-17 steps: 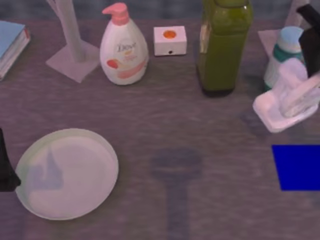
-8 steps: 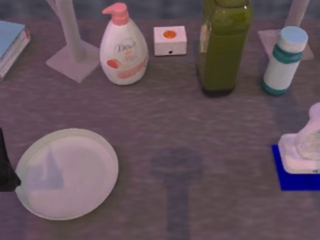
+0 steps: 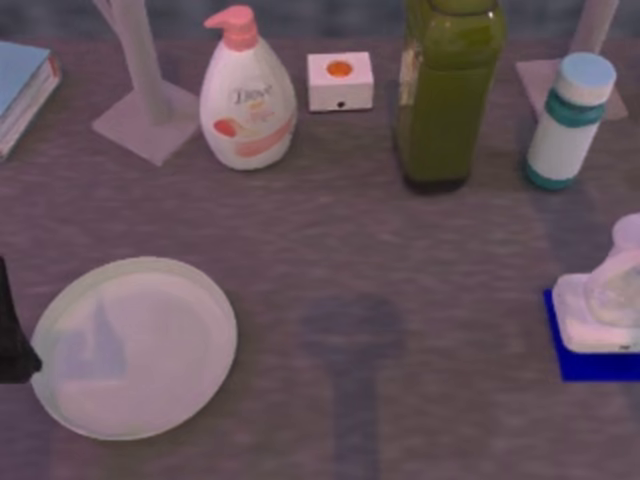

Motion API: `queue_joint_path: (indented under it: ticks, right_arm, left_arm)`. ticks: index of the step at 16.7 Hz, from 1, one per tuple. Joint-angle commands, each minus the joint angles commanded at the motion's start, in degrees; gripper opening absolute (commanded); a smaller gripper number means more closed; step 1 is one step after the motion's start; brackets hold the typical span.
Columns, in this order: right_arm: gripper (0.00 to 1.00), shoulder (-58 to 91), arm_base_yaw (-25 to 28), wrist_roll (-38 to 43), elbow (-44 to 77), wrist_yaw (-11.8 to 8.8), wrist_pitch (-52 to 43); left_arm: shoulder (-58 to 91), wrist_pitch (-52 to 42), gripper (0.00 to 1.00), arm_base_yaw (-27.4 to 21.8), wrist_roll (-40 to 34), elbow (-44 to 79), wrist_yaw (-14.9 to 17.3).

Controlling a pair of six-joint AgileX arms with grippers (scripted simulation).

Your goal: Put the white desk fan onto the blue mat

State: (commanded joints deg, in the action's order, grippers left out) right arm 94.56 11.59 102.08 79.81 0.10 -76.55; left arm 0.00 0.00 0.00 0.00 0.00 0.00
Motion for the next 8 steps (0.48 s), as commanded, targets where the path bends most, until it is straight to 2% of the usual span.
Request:
queue_joint_path:
  ticks: [3,7,8]
  right_arm:
    - [0.00,0.34,-0.05,-0.04,-3.53,-0.01,3.77]
    - [0.00,0.39,-0.07,-0.03,-3.94,-0.01,4.18]
    - [0.08,0.39,-0.07,-0.03,-3.94,-0.01,4.18]
  left_arm:
    - [0.00,0.00,1.00,0.00,0.00,0.00,0.00]
    - [0.00,0.00,1.00,0.00,0.00,0.00,0.00]
    - [0.00,0.00,1.00,0.00,0.00,0.00,0.00]
